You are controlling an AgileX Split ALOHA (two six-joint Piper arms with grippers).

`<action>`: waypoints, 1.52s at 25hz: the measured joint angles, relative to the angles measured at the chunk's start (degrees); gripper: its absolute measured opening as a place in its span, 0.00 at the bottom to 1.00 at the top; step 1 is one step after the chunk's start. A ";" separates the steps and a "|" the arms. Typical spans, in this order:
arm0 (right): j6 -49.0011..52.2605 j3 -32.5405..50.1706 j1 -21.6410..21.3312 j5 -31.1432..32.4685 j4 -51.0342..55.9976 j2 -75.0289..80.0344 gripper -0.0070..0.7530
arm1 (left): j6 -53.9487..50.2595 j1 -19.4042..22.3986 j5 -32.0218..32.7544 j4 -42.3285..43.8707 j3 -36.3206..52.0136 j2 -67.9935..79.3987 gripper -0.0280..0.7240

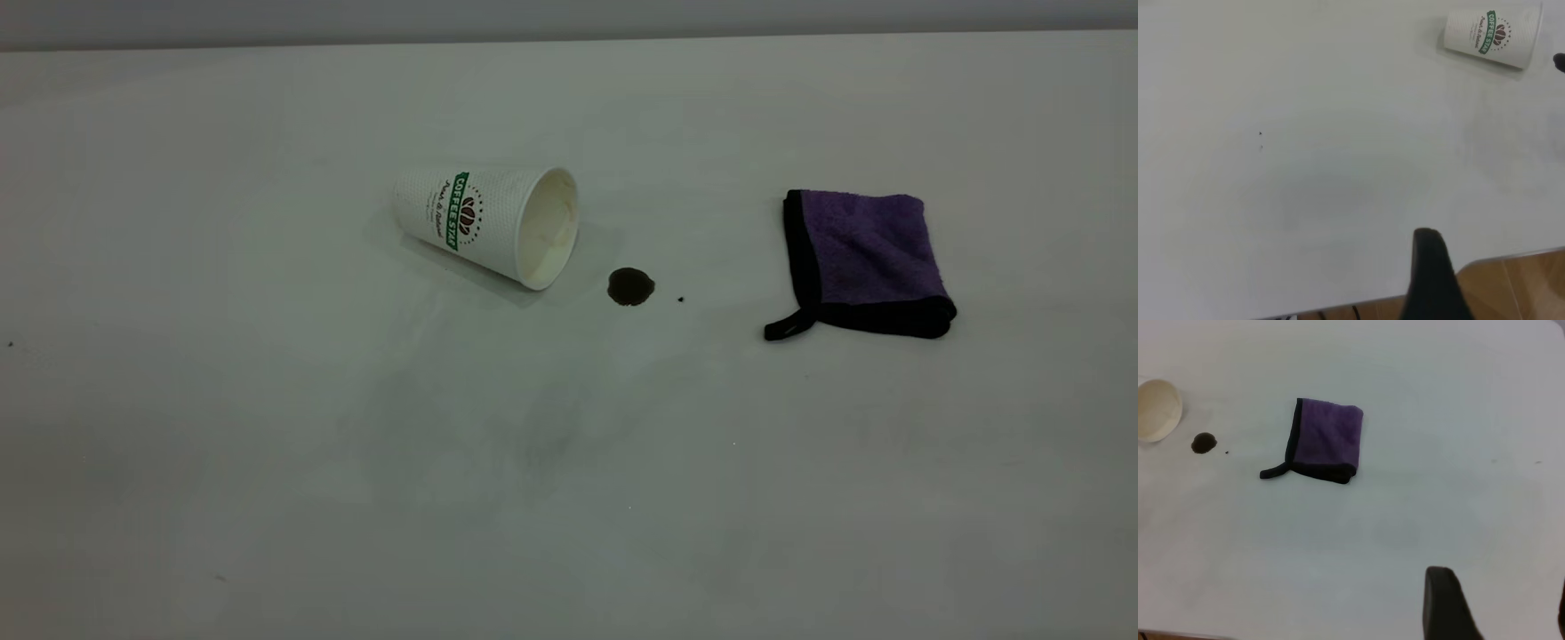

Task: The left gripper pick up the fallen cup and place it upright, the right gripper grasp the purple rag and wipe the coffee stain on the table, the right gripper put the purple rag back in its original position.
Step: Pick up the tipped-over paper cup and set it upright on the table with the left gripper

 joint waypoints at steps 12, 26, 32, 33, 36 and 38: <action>0.00 0.00 0.00 0.00 0.33 0.00 0.59 | -0.05 0.00 -2.30 -0.12 -3.19 20.61 0.84; -0.05 0.00 0.00 0.00 0.33 0.00 0.59 | 8.38 -5.09 -22.80 -6.40 -15.69 64.15 0.82; -0.05 0.00 0.00 0.00 0.33 0.00 0.59 | 2.85 -17.13 -30.21 -1.10 -21.81 81.71 0.82; -0.05 0.00 0.00 0.00 0.00 0.00 0.59 | 0.36 -19.05 -30.41 0.71 -23.46 84.83 0.82; -0.01 0.00 0.00 0.00 0.00 0.00 0.59 | -7.97 -23.62 -30.72 6.32 -29.37 93.26 0.82; -0.01 0.00 0.00 0.00 0.33 0.00 0.59 | -12.58 -26.13 -30.96 9.83 -33.39 98.34 0.82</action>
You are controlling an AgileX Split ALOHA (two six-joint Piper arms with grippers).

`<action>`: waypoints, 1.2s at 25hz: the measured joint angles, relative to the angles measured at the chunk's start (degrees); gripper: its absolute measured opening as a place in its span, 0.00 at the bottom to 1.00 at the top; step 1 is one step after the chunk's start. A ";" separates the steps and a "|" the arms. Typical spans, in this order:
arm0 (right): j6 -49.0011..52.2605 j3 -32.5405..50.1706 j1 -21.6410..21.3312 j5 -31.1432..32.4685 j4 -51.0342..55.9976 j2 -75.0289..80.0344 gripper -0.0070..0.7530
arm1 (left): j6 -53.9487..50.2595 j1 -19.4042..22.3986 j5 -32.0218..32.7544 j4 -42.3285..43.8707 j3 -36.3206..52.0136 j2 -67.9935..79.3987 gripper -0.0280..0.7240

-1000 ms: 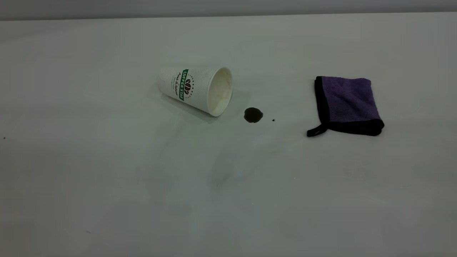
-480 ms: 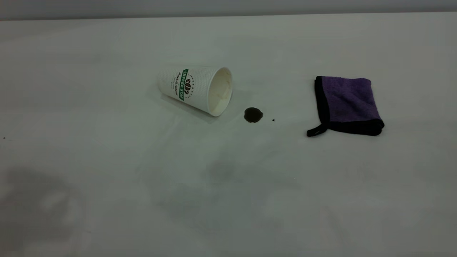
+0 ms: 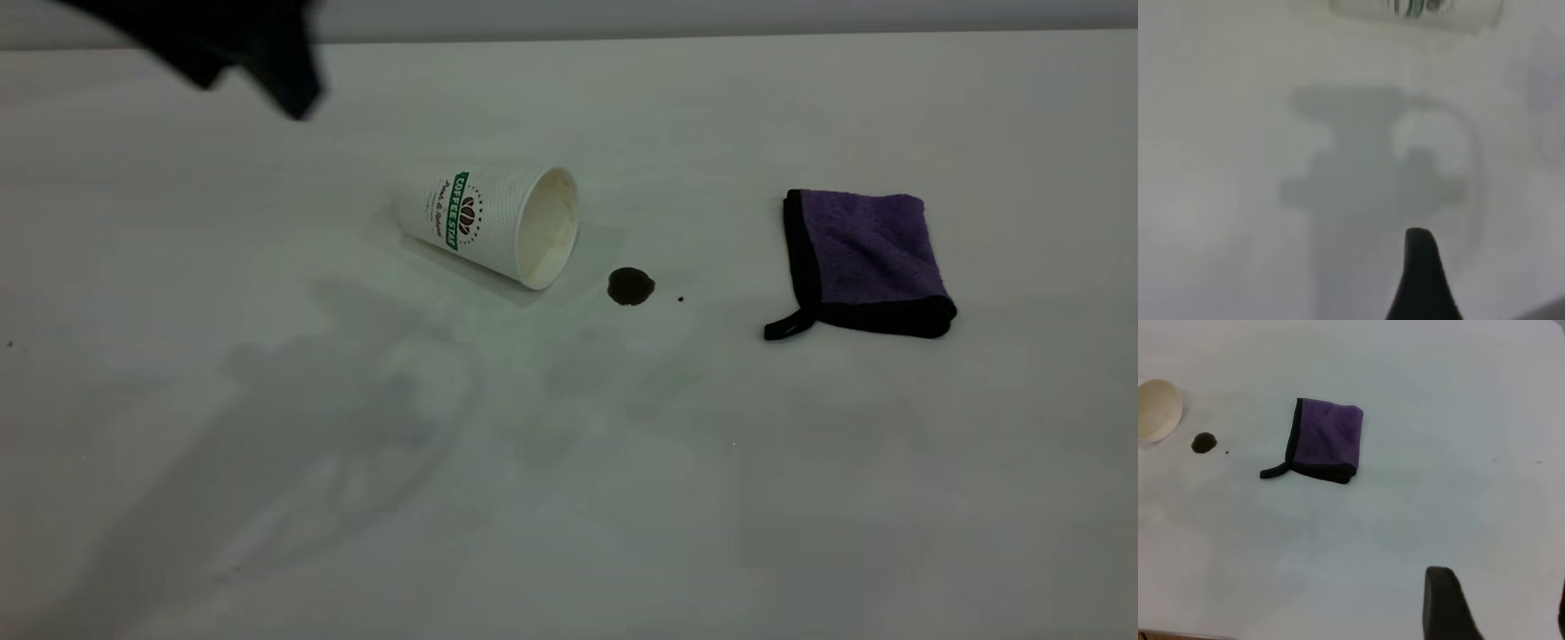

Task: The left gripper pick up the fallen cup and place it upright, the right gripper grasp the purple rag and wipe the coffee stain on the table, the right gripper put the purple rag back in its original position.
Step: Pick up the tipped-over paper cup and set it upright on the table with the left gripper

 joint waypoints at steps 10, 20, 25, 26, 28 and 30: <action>0.00 0.00 0.00 0.00 -0.33 0.00 0.59 | -16.18 -7.86 -2.08 13.74 -19.99 23.66 0.82; 0.00 0.00 0.00 0.00 -0.33 0.00 0.59 | -25.47 -9.85 -2.95 22.81 -28.65 35.32 0.82; 0.00 0.00 0.00 0.00 -0.33 0.00 0.59 | -31.98 -9.85 -2.91 28.83 -28.74 36.72 0.82; 0.00 0.00 0.00 0.00 0.00 0.00 0.59 | -32.86 -9.85 -3.10 29.68 -28.74 36.72 0.82; 0.00 0.00 0.00 0.00 0.00 0.00 0.59 | -34.07 -9.85 -3.87 30.96 -28.74 36.78 0.82; 0.00 0.00 0.00 0.00 -0.33 0.00 0.59 | -34.47 -9.85 -4.66 31.39 -28.74 36.78 0.82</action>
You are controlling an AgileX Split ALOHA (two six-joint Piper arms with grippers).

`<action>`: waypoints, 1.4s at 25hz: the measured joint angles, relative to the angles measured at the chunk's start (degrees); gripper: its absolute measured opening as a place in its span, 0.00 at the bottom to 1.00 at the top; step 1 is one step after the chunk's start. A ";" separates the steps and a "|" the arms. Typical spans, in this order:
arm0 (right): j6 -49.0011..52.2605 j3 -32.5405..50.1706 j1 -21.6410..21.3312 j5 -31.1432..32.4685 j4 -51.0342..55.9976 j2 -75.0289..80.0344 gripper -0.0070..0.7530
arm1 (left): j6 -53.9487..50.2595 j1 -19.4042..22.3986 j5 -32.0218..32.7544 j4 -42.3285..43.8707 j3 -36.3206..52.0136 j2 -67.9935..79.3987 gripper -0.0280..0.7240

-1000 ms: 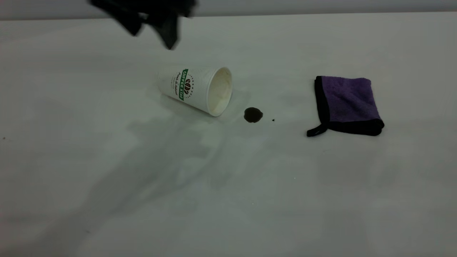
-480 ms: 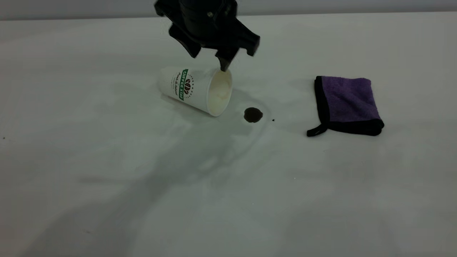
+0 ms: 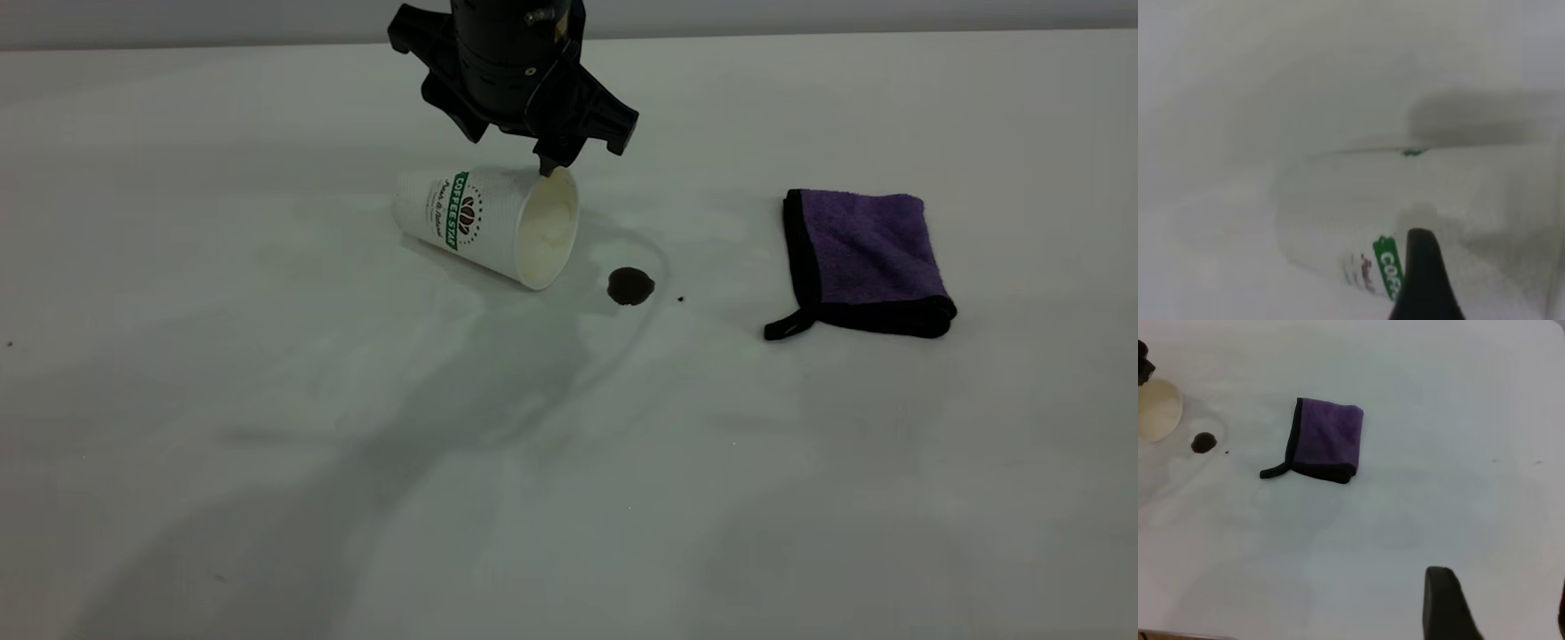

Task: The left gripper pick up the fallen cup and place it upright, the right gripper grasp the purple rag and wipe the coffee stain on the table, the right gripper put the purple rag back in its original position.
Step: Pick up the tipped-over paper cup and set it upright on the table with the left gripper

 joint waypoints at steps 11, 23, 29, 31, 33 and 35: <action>0.00 0.00 0.00 0.00 0.33 0.00 0.59 | -0.40 -0.86 0.51 2.81 -0.11 2.15 0.82; 0.00 0.00 0.00 0.00 0.33 0.00 0.59 | -0.57 -0.96 1.80 5.65 -0.38 4.10 0.82; 0.00 0.00 0.00 0.00 0.33 0.00 0.59 | -2.24 -0.99 4.13 9.19 -0.48 4.29 0.69; 0.00 0.00 0.00 0.00 0.00 0.00 0.59 | -2.31 -0.99 4.74 9.25 -0.48 4.39 0.60; 0.00 0.00 0.00 0.00 0.33 0.00 0.59 | -2.37 -0.99 4.80 9.25 -0.48 4.39 0.49; 0.00 0.00 0.00 0.00 0.33 0.00 0.59 | -2.37 -0.99 5.29 9.25 -0.48 4.39 0.33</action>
